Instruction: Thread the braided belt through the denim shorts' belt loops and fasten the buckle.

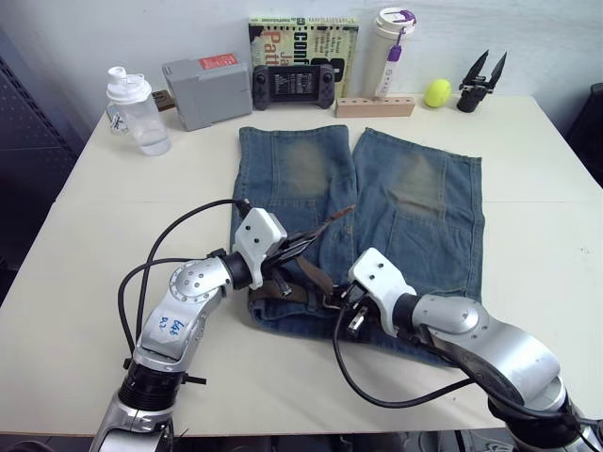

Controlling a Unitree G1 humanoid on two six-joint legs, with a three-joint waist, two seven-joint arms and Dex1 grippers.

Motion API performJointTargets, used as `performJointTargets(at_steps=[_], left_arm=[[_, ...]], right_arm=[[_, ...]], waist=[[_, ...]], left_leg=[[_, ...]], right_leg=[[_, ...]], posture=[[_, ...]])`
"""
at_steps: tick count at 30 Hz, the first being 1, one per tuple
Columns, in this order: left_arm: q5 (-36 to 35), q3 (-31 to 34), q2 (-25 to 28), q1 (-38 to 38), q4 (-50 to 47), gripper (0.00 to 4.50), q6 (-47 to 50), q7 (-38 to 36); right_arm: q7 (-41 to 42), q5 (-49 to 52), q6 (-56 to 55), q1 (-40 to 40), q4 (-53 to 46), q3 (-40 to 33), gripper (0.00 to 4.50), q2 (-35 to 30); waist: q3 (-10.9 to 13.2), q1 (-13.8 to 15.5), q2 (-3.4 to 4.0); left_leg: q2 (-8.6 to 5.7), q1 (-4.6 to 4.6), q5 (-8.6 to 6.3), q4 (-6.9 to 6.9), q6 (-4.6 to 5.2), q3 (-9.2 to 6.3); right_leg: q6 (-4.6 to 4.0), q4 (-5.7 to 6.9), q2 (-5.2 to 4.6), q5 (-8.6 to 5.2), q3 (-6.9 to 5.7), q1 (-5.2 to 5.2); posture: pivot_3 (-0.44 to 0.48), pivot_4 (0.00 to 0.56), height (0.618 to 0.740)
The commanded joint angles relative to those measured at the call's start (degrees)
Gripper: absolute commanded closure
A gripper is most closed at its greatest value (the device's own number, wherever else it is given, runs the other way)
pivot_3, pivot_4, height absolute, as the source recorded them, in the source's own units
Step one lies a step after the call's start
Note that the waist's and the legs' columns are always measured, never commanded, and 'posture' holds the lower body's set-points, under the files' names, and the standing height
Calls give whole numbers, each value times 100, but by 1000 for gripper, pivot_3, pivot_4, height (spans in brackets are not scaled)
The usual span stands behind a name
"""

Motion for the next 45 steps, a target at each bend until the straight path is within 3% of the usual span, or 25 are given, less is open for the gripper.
performJointTargets(at_steps=[1, 3, 6, 11, 16, 29, 45], left_arm=[[106, 51, 90, -73, -87, 4500, -172, 17], [200, 39, 176, -62, -58, 4500, -270, -4], [444, -34, 414, -32, -34, 4500, -589, -124], [542, -96, 582, 163, -98, 4500, -979, -293], [539, -115, 537, 336, -121, 4500, -1143, -324], [599, -74, 479, 408, -229, 4500, -1149, -210], [616, -103, 451, 430, -294, 4500, -1115, -156]], right_arm=[[190, 27, 80, 101, -8, 345, 4436, -178], [201, -52, 30, 48, -27, 447, 4436, -257], [253, 57, 62, -28, -22, -103, 4436, -225], [1043, 811, 144, -161, -59, -1448, 4436, -509], [1836, 1473, 174, -421, 378, -1899, 4436, -771], [2384, 1156, -560, -1001, 1312, -638, 4436, -848], [2499, 638, -1075, -1161, 1851, 4, 4436, -765]], waist=[[0, 8, 0], [0, 8, 0], [0, 5, 0], [0, 21, 0], [1, 14, 0], [1, 13, -1], [1, 5, -1]], left_leg=[[0, 0, 0, 0, 0, 0], [0, 0, 0, -1, 0, 0], [0, 0, 0, 0, 0, 0], [0, -4, 0, 0, 0, 0], [1, -5, 0, -1, 1, -3], [1, -4, 0, -1, 1, -5], [3, -4, 0, -1, 1, -8]], right_leg=[[0, 0, 0, 0, -1, 0], [0, 0, 0, 0, -2, 1], [0, -1, 0, 0, -2, 1], [0, -7, -2, 0, -2, 0], [0, -12, -1, 0, -2, 0], [0, -9, -3, 0, -3, -2], [1, -9, -2, 0, -5, -1]], posture=[[0, 150, 731], [0, 150, 731], [0, 150, 731], [0, 150, 731], [0, 150, 731], [0, 150, 731], [0, 150, 731]])
